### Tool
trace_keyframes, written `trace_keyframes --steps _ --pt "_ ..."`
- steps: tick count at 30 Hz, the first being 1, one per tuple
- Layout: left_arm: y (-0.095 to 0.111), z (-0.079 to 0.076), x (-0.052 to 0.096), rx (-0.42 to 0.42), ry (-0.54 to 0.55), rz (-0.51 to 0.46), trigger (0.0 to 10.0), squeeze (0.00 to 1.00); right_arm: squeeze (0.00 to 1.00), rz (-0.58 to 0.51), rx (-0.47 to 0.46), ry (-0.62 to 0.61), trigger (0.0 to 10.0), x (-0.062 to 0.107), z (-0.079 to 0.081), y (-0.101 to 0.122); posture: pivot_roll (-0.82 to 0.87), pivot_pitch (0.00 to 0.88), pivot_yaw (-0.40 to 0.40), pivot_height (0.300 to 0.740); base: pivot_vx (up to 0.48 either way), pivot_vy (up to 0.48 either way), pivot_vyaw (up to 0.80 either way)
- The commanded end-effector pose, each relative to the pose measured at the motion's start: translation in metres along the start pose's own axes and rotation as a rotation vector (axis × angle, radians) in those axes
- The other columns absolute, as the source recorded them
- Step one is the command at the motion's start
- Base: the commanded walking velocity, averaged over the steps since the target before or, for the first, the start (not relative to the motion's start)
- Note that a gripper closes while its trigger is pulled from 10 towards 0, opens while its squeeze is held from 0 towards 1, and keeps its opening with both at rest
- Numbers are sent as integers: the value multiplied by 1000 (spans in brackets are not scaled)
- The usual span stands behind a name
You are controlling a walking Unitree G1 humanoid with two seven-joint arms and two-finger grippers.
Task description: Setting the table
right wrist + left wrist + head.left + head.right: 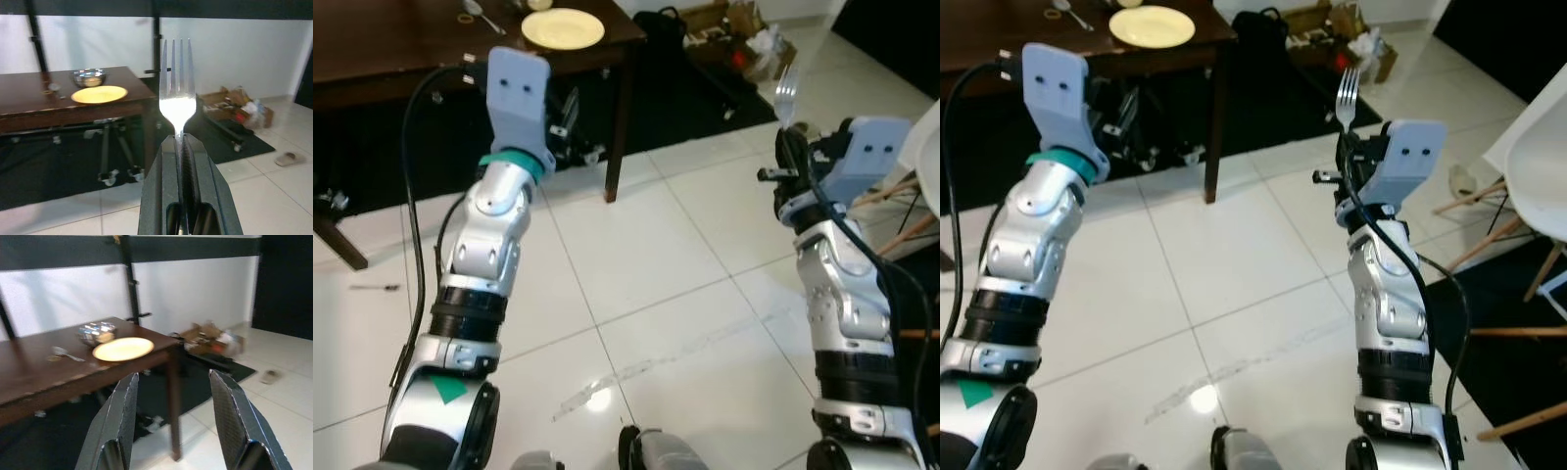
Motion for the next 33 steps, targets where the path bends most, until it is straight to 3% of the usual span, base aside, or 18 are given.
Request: trace_keyframes --steps 1,6,22,28,33 --pt "-2 4 0 -20 31 1 10000 0 0 -26 -5 28 10000 -3 7 6 146 12 -6 740 480 0 0" --pt "-3 11 0 -85 82 -5 10000 0 0 -80 -59 57 10000 -6 14 18 147 12 -4 740 480 0 0" --pt "-3 8 0 -84 72 -7 10000 0 0 -118 -110 57 10000 -7 19 25 151 9 3 740 480 0 0" --pt "-3 7 -1 -93 73 -12 10000 0 0 -144 -201 58 10000 -6 19 29 155 8 6 740 480 0 0" --pt "-3 7 -1 -96 73 -13 10000 0 0 -149 -224 56 10000 -6 18 30 157 8 6 740 480 0 0"
Point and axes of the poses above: a point about 5 cm out from each wrist's last joint towards the gripper, its own x axis pointing back from the gripper into the wrist, its own y axis along the axis of the wrist's last joint, z = x × y, the point moved 3 cm from there along -x, pointing out of the wrist towards the gripper, and after that the axes turned 7 degrees about x, right-handed, at the moved point
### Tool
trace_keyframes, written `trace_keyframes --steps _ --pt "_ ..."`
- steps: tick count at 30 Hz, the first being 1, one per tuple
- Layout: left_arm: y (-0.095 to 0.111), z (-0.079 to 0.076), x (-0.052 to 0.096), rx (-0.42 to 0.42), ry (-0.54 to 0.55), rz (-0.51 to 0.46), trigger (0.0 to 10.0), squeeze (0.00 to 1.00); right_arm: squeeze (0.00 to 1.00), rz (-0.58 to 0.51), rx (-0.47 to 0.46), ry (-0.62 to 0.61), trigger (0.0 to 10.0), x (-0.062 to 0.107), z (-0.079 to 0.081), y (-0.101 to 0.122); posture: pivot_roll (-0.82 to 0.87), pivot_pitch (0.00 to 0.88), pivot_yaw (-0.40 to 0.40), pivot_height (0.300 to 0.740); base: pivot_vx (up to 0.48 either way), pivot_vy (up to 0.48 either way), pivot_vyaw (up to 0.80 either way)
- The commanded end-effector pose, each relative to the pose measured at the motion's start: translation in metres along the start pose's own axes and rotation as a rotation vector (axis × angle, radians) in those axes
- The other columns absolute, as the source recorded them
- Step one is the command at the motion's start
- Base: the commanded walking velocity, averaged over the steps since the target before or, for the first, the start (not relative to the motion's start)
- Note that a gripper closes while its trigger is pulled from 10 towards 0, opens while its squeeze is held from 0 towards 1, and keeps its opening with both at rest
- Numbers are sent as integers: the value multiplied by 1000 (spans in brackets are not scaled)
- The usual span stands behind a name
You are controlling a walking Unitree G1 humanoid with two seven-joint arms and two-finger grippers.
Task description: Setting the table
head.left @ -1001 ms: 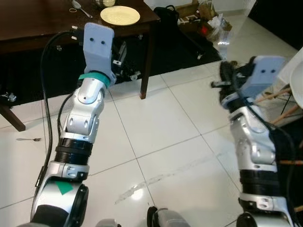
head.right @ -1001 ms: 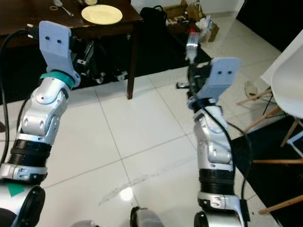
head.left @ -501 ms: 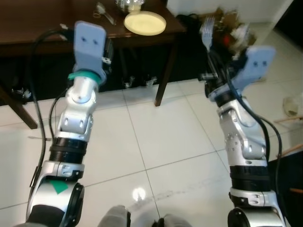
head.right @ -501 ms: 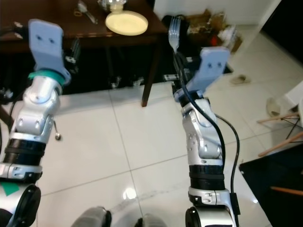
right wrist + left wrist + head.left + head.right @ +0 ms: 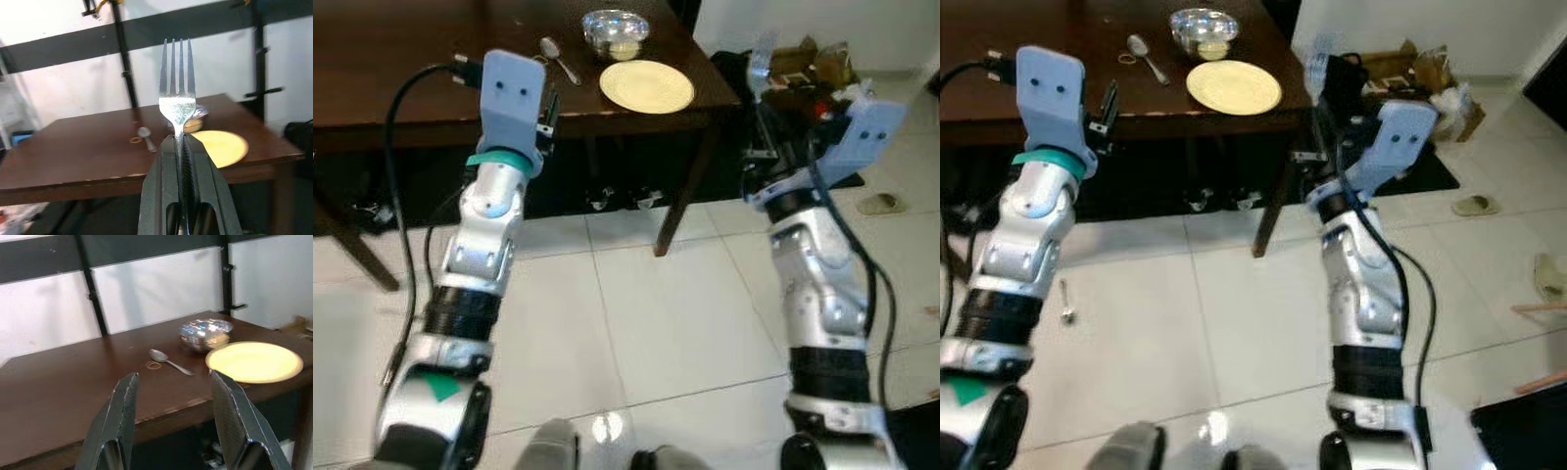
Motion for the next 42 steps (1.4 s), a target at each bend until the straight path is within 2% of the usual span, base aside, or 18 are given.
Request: trace_keyframes --steps 1,10,17,22,28,34,38,42 --pt "-4 -7 1 4 -15 12 10000 0 0 -6 -5 -35 10000 3 -11 3 159 7 6 740 480 0 0" --pt "-5 -8 2 -6 -23 13 10000 0 0 30 6 -89 10000 3 -19 -5 163 3 8 740 480 0 0" --pt "-4 -8 2 -8 -25 9 10000 0 0 52 16 -139 10000 2 -28 -8 165 0 8 740 480 0 672" --pt "-5 -8 1 -8 -26 9 10000 0 0 45 -13 -189 10000 1 -37 -8 163 0 9 740 480 0 185" --pt "-5 -9 1 -8 -29 9 10000 0 0 44 -16 -199 10000 2 -39 -7 162 0 11 740 480 0 0" --pt "-5 -11 0 -1 -46 14 10000 0 0 55 26 -245 10000 2 -47 -8 160 0 14 740 480 0 0" --pt "-10 -17 -1 41 -103 58 10000 0 0 74 97 -352 10000 5 -64 -9 157 0 15 740 480 0 0" --pt "-12 -19 -1 44 -127 72 10000 0 0 81 107 -371 10000 7 -68 -10 157 0 15 740 480 0 0"
Point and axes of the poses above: a point about 5 cm out from each wrist's last joint towards the gripper, its own x axis pointing back from the gripper into the wrist, its own y axis along the axis of the wrist's last joint, z = x × y, the point moved 3 cm from there along -x, pointing out of the wrist towards the gripper, and after that the axes turned 7 degrees about x, right-handed, at the moved point
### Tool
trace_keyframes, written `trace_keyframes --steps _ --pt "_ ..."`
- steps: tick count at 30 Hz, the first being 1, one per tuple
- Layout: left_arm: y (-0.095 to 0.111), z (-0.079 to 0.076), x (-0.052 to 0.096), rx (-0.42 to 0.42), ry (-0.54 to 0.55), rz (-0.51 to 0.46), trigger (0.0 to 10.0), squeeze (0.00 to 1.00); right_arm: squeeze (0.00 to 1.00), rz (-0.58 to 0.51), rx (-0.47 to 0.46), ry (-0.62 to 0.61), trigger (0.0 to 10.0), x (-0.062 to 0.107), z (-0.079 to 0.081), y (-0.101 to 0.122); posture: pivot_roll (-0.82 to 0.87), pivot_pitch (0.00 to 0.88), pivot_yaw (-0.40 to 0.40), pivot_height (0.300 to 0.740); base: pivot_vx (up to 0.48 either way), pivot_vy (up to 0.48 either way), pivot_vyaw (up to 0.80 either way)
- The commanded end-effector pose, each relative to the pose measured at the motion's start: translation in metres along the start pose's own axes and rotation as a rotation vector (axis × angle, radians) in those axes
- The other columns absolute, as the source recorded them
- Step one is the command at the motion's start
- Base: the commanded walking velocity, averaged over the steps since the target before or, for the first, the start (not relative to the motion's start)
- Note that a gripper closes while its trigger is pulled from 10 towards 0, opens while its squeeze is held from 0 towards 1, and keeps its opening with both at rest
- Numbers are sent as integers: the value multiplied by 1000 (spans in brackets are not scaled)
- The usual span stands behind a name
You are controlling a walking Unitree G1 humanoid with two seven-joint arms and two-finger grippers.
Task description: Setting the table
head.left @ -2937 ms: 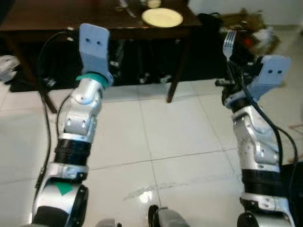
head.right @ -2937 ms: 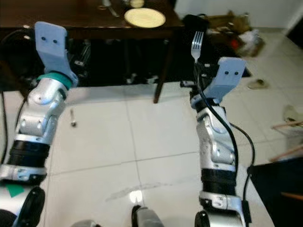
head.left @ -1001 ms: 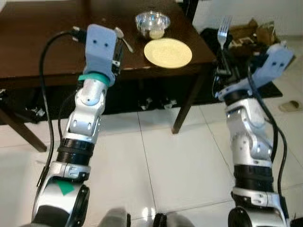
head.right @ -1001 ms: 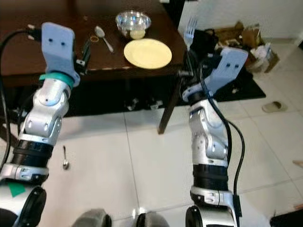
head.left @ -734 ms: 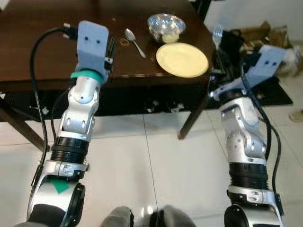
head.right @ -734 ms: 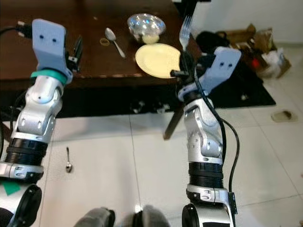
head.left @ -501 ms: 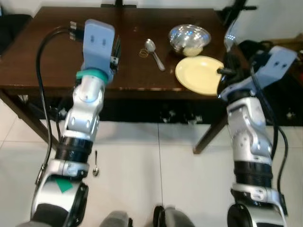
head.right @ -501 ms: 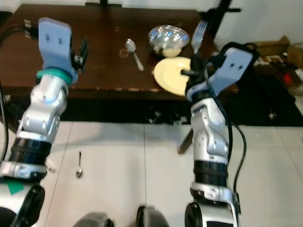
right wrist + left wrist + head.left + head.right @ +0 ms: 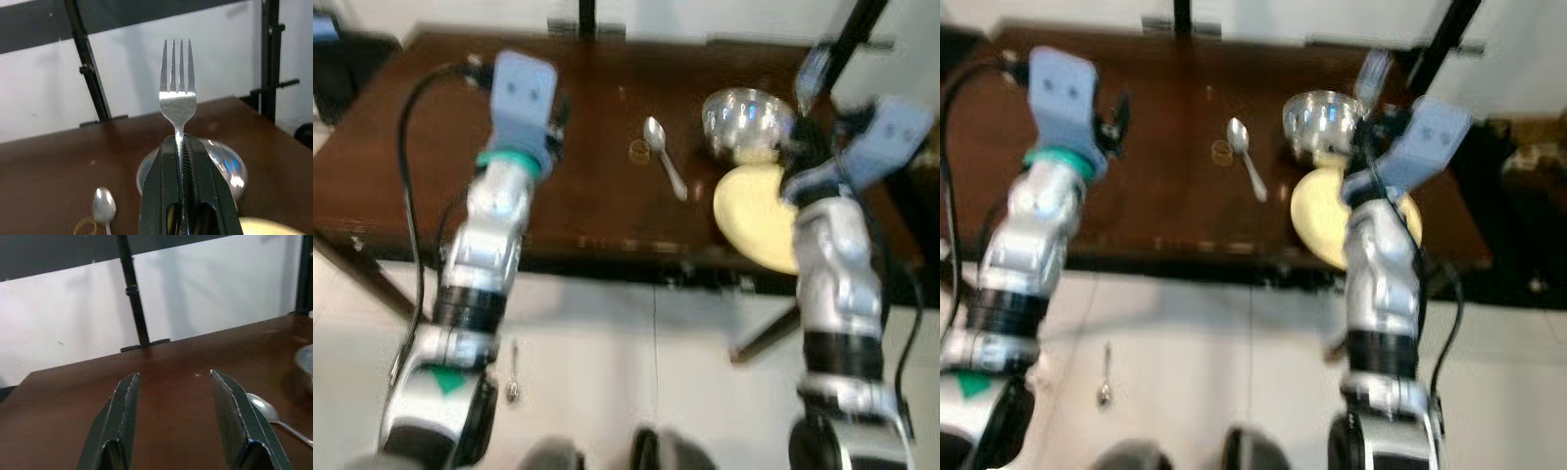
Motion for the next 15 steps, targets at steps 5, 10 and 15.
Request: trace_keyframes --steps 5,10,15 --pt "-17 -8 3 44 -104 97 10000 0 0 19 7 -14 10000 2 -1 -6 155 0 17 740 480 0 0" --pt "-24 -22 11 107 -266 166 10000 0 0 22 8 3 10000 4 1 -7 149 1 20 740 297 0 0" --pt "-27 -28 29 96 -442 210 10000 0 0 34 39 82 10000 7 10 -9 158 9 21 740 0 0 0"
Point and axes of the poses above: a point about 5 cm out from each wrist's last joint towards the gripper, its own x axis pointing back from the gripper into the wrist, its own y axis along the axis of the wrist's last joint, z = x × y, the point moved 3 cm from there along -x, pointing out of the wrist towards the gripper, and after that the axes turned 7 degrees about x, right-handed, at the moved point
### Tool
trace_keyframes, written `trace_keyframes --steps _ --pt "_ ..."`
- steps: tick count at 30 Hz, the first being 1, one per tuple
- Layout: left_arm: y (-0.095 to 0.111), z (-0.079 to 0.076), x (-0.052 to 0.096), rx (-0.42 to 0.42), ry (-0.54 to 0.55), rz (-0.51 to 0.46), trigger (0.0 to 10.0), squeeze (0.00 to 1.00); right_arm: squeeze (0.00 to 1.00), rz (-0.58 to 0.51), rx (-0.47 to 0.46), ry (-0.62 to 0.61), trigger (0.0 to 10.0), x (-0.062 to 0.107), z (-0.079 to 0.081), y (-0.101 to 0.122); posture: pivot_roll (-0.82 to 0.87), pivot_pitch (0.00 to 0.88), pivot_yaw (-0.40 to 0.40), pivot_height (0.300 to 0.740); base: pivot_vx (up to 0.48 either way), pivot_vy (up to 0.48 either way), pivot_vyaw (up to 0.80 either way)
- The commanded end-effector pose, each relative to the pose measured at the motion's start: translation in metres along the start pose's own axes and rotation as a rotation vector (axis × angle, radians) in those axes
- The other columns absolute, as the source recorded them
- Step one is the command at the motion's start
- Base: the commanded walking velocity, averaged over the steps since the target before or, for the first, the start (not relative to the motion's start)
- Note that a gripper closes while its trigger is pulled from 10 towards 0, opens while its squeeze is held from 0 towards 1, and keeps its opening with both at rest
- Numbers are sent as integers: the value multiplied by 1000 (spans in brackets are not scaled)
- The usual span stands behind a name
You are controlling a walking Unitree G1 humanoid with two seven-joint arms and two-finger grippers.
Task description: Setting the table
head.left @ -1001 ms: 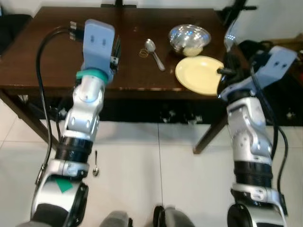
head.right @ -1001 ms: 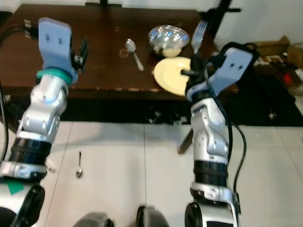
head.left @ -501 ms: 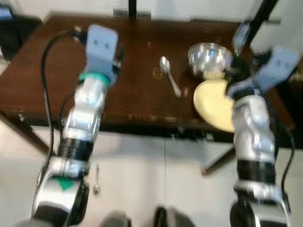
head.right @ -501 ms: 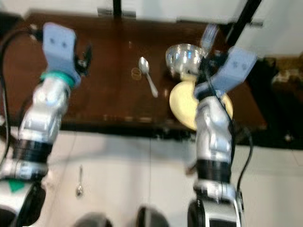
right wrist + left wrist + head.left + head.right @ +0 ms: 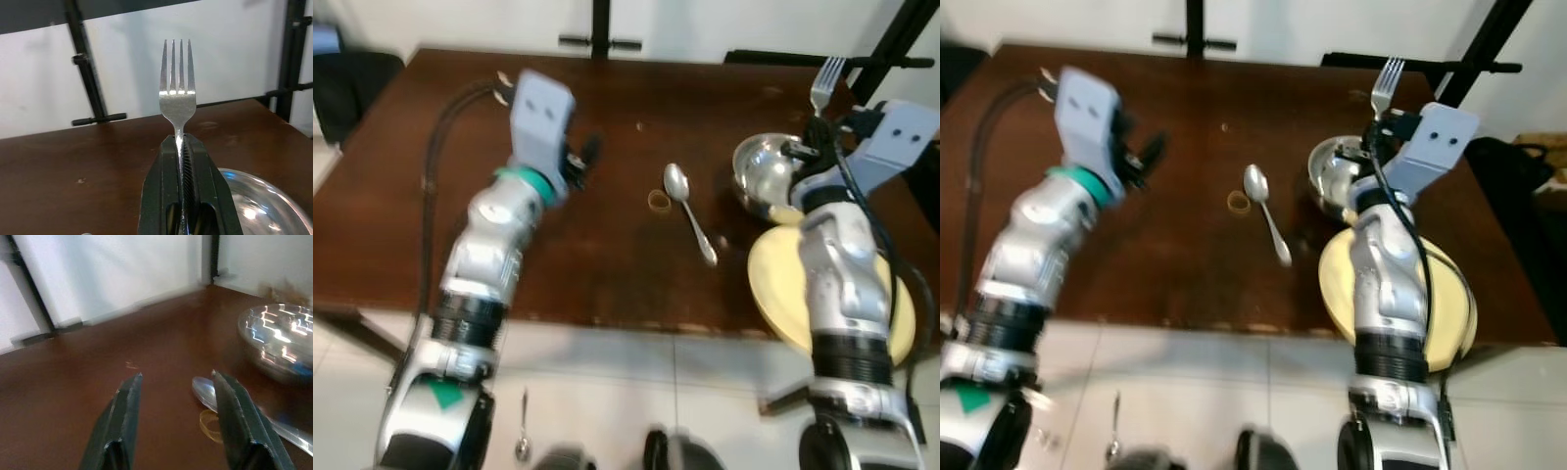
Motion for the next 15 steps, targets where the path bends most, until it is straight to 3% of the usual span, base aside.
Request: trace_keyframes --steps 1,3,6,8,11,15 --pt "-8 -6 10 -2 -94 48 10000 0 0 31 19 78 10000 5 11 -7 160 13 18 740 0 0 0" --pt "-8 -6 10 -2 -94 48 10000 0 0 31 19 78 10000 5 11 -7 160 13 18 740 0 0 0" --pt "-13 -15 22 2 -218 81 10000 0 0 56 19 173 10000 11 26 -13 171 26 13 740 0 0 0" --pt "-13 -15 22 2 -218 81 10000 0 0 56 19 173 10000 11 26 -13 171 26 13 740 0 0 0" --pt "-19 -24 30 32 -305 109 10000 0 0 76 0 261 10000 19 42 -18 174 39 10 740 0 0 0" --pt "-29 -24 41 10 -371 165 10000 0 0 119 -13 358 10000 30 58 -26 188 60 -3 740 0 0 0"
Point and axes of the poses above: a point about 5 cm out from each wrist's last joint towards the gripper, its own x axis pointing back from the gripper into the wrist, its own y axis along the axis of the wrist's last joint, z = x × y, the point moved 3 cm from there along -x, pointing out of the wrist towards the gripper, and after that the axes turned 7 degrees about x, right-handed, at the moved point
